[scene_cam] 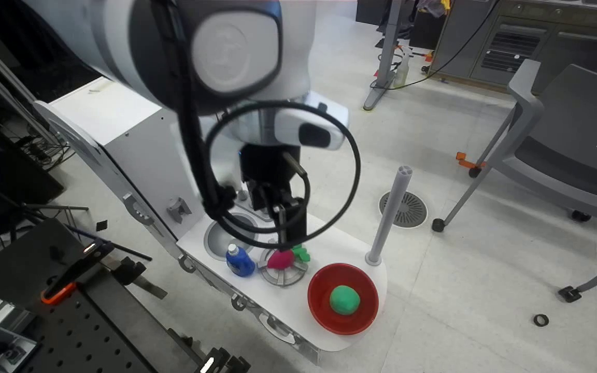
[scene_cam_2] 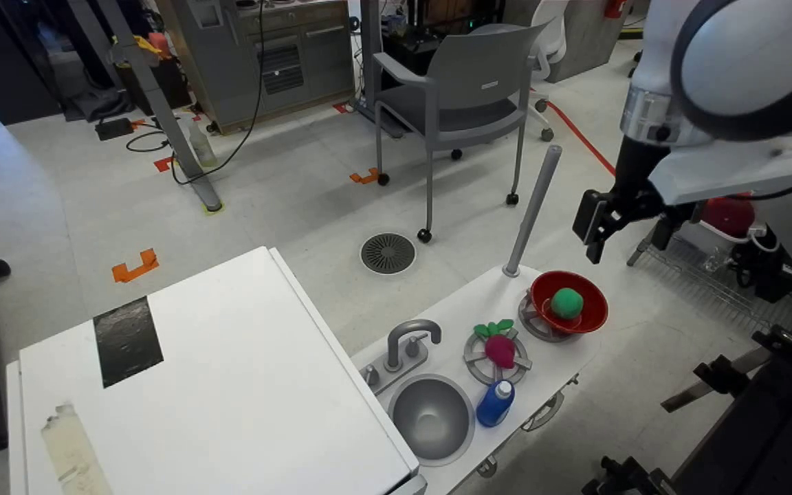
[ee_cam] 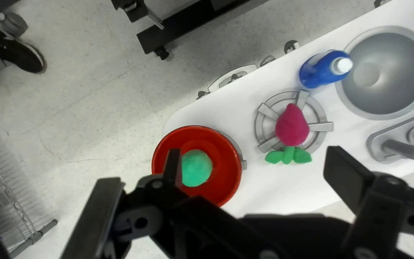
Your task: Remove the green plushie from the orange bowl
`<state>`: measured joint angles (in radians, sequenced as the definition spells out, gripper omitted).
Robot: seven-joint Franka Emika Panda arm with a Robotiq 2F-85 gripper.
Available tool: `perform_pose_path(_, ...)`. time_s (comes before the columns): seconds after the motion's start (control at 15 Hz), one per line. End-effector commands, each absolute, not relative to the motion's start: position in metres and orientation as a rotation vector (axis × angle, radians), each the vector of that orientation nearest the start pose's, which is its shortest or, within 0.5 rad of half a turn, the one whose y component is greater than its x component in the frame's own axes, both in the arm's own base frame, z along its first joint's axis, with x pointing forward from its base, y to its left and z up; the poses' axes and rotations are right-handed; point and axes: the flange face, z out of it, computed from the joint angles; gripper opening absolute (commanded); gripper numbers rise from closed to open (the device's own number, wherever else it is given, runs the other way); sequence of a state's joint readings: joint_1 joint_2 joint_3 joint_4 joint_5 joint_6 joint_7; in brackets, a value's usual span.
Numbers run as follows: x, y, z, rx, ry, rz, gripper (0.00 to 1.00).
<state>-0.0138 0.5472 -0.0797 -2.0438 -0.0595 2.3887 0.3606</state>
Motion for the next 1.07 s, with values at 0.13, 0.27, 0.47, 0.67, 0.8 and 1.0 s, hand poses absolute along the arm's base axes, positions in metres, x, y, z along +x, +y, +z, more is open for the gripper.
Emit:
perform_pose_path(0.13, 0.605, -0.102, 0.069, -3.172, 0.78, 0.302, 1.0)
perform_pose_path(0.27, 0.61, -0.115, 0.042, -3.191, 0.774, 0.32, 1.0)
perform_pose_path(0.47, 0.617, -0.135, 0.007, -3.186, 0.843, 0.367, 1.0)
perform_pose_path(0.67, 0.624, -0.157, -0.032, -3.172, 0.955, 0.364, 1.0)
perform_pose_path(0.8, 0.629, -0.17, -0.055, -3.173, 1.035, 0.355, 1.0)
perform_pose_path(1.0, 0.634, -0.18, -0.084, -3.177, 1.108, 0.326, 1.0)
